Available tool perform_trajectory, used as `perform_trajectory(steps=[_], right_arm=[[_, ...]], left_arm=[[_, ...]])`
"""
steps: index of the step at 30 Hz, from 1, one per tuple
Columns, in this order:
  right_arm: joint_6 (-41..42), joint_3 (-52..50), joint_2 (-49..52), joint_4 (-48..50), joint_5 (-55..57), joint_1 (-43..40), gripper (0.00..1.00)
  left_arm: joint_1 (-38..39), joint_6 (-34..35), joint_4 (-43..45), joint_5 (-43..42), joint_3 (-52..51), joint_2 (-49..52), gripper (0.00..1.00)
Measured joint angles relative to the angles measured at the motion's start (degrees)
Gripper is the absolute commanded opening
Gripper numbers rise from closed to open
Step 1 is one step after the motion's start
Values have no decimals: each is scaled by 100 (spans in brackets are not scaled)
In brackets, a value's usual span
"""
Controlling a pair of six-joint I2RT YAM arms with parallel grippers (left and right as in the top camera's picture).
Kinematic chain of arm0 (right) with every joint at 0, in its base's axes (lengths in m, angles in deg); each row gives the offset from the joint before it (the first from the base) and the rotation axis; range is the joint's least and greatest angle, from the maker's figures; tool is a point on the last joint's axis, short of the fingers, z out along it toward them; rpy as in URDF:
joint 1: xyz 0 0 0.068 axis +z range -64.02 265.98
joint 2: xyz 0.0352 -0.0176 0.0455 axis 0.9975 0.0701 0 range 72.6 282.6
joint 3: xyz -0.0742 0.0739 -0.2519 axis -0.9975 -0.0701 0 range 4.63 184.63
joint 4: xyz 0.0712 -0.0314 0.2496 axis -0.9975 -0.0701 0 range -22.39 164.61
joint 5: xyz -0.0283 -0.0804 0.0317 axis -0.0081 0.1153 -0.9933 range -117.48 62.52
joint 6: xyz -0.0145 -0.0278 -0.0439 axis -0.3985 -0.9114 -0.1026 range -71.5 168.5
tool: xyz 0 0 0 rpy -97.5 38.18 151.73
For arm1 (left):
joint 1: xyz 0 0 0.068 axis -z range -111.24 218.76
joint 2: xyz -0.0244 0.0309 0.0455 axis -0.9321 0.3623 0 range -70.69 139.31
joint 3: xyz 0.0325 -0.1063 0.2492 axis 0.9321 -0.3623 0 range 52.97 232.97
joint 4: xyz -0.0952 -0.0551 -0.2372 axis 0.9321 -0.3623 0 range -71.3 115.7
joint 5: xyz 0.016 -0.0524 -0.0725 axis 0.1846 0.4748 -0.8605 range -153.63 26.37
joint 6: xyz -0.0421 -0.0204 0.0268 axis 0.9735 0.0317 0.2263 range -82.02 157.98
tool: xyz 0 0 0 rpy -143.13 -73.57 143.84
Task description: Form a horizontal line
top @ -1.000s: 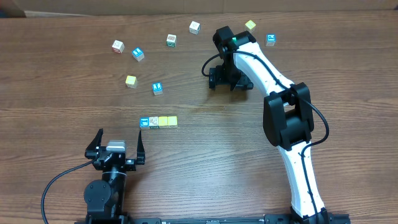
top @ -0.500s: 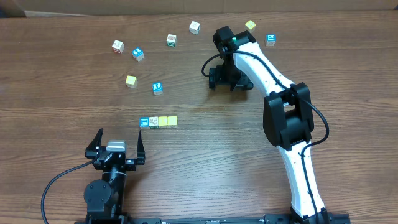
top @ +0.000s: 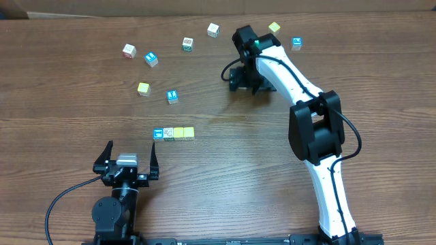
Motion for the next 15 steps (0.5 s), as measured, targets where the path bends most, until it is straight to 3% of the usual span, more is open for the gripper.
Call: perform_trajectory(steps=[15], right_arm=[[-1252,-4,-1045,575,136,-26,100]], left_arm=[[0,0,0,0,-2,0,100]])
